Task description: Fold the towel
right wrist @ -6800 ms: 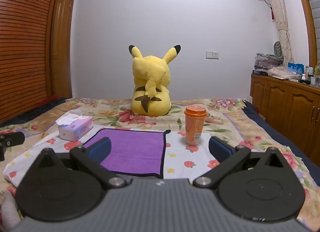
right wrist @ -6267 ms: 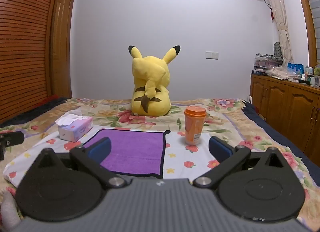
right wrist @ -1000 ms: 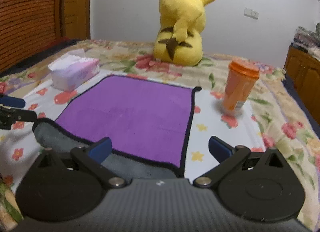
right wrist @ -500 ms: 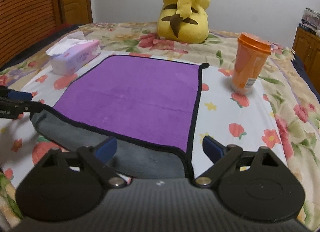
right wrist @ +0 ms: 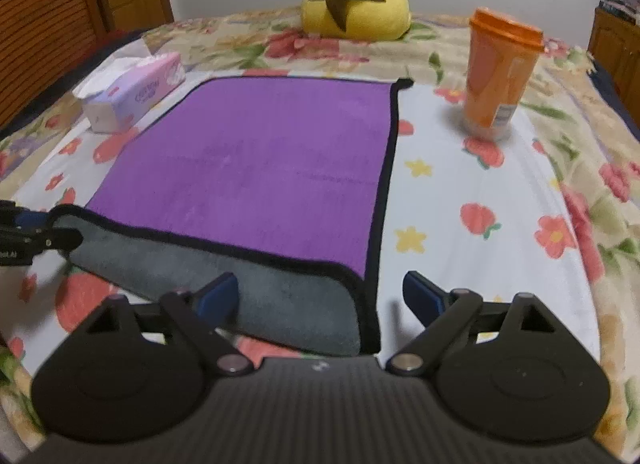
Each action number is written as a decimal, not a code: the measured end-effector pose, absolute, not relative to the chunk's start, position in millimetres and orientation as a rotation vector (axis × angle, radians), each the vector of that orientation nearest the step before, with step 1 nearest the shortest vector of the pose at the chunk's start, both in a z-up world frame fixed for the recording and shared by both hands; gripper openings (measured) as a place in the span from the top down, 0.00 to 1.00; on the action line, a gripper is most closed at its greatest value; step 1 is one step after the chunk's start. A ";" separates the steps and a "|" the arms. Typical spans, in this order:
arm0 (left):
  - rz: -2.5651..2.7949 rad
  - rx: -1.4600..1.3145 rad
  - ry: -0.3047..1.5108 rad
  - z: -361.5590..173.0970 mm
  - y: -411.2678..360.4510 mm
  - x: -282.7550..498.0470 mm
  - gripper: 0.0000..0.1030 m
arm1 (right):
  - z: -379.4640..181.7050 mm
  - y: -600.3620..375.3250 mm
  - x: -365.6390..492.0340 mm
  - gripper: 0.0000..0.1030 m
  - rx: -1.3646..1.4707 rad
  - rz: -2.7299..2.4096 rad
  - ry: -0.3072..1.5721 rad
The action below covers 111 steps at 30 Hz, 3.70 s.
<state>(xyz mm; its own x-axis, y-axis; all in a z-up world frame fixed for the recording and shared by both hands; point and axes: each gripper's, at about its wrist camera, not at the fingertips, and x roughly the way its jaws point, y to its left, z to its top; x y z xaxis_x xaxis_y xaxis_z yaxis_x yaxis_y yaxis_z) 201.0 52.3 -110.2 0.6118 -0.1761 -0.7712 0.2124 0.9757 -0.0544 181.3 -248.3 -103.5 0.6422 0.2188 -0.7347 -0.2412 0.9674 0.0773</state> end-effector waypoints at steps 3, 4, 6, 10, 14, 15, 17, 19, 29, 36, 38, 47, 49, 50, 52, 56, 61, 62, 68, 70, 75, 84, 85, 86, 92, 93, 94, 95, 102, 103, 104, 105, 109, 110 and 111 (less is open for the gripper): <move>-0.222 0.039 0.890 -110.6 53.4 201.1 0.53 | -105.1 -248.5 181.9 0.17 -0.024 0.272 0.854; -0.222 0.040 0.890 -110.8 53.5 200.7 0.53 | -105.4 -248.8 181.9 0.18 -0.020 0.275 0.858; -0.223 0.042 0.889 -110.9 53.6 200.6 0.54 | -105.2 -250.1 182.6 0.23 -0.013 0.278 0.867; -0.229 0.047 0.886 -109.9 53.0 199.9 0.60 | -104.5 -254.2 183.6 0.32 0.009 0.288 0.876; -0.235 0.056 0.882 -109.5 50.8 199.1 0.63 | -104.2 -256.4 184.8 0.45 0.018 0.294 0.881; -0.235 0.057 0.882 -109.7 50.6 199.2 0.64 | -104.3 -256.4 184.9 0.49 0.015 0.294 0.882; -0.235 0.058 0.882 -109.6 50.2 199.4 0.64 | -104.7 -256.9 185.6 0.57 0.013 0.291 0.887; -0.235 0.059 0.882 -109.6 50.2 199.3 0.64 | -104.9 -257.6 186.0 0.66 0.012 0.290 0.889; -0.236 0.068 0.880 -110.3 49.5 199.0 0.66 | -103.2 -259.7 185.8 0.92 -0.007 0.291 0.889; -0.259 0.069 0.866 -107.3 48.0 196.7 0.88 | -103.0 -262.1 185.9 0.96 -0.014 0.290 0.879; -0.260 0.074 0.854 -105.0 47.5 195.5 0.90 | -102.4 -263.3 186.2 0.96 -0.010 0.290 0.872; -0.255 0.043 0.770 -85.9 48.1 190.8 0.91 | -91.1 -270.8 187.6 0.96 0.018 0.290 0.807; -0.255 0.039 0.750 -81.7 47.5 190.1 0.91 | -88.1 -272.0 188.6 0.96 0.023 0.293 0.792; -0.255 0.039 0.740 -79.7 47.0 189.5 0.91 | -86.5 -272.4 189.3 0.96 0.025 0.295 0.784; -0.257 0.037 0.723 -76.0 46.7 189.2 0.91 | -84.2 -273.1 190.3 0.96 0.027 0.300 0.772; -0.256 0.025 0.691 -69.5 46.8 189.5 0.91 | -78.8 -274.7 193.5 0.96 0.032 0.310 0.744; -0.253 0.017 0.684 -68.9 47.2 193.1 0.91 | -73.5 -274.0 197.6 0.96 0.022 0.330 0.716; -0.251 0.021 0.685 -69.5 47.1 194.6 0.91 | -72.7 -273.3 198.2 0.96 0.018 0.334 0.712; -0.249 0.026 0.678 -71.6 46.7 202.8 0.92 | -71.4 -271.1 202.7 0.96 -0.004 0.343 0.702; -0.250 0.027 0.671 -71.0 46.3 204.9 0.92 | -69.6 -270.9 203.3 0.96 -0.008 0.348 0.694; -0.254 0.030 0.655 -68.1 45.0 209.0 0.92 | -67.6 -271.5 205.7 0.96 -0.015 0.355 0.681; -0.254 0.030 0.622 -54.4 42.5 207.2 0.92 | -64.6 -269.5 208.7 0.96 -0.030 0.363 0.656; -0.253 0.027 0.617 -53.2 43.3 207.2 0.92 | -63.8 -269.2 209.0 0.96 -0.031 0.364 0.651; -0.252 0.024 0.613 -52.1 43.9 206.9 0.92 | -63.2 -269.4 209.5 0.96 -0.032 0.365 0.646; -0.252 0.030 0.590 -46.3 42.6 208.8 0.92 | -61.9 -272.6 213.5 0.96 -0.031 0.364 0.622; -0.250 0.038 0.593 -46.5 41.1 210.0 0.92 | -62.0 -273.1 214.4 0.96 -0.031 0.365 0.620; -0.250 0.045 0.594 -46.6 39.7 211.1 0.92 | -62.4 -273.4 215.2 0.96 -0.031 0.369 0.620; -0.255 0.048 0.590 -46.4 38.6 211.8 0.92 | -63.0 -273.5 216.2 0.96 -0.034 0.371 0.619; -0.264 0.069 0.587 -47.3 35.8 219.7 0.92 | -64.9 -272.9 221.1 0.96 -0.046 0.376 0.609; -0.267 0.067 0.586 -47.5 36.3 221.4 0.92 | -65.2 -272.9 221.9 0.96 -0.049 0.378 0.607; -0.268 0.063 0.588 -48.1 36.8 223.4 0.92 | -65.4 -272.9 222.8 0.96 -0.051 0.379 0.606; -0.269 0.062 0.589 -48.8 37.0 225.4 0.92 | -65.8 -273.0 224.0 0.96 -0.054 0.378 0.603; -0.268 0.064 0.593 -51.2 37.1 232.3 0.92 | -68.4 -273.6 230.2 0.96 -0.069 0.379 0.598; -0.268 0.065 0.594 -52.1 36.7 233.8 0.92 | -69.9 -274.4 232.2 0.96 -0.071 0.378 0.599; -0.267 0.068 0.598 -53.5 36.3 236.0 0.92 | -71.5 -274.9 234.1 0.96 -0.074 0.376 0.600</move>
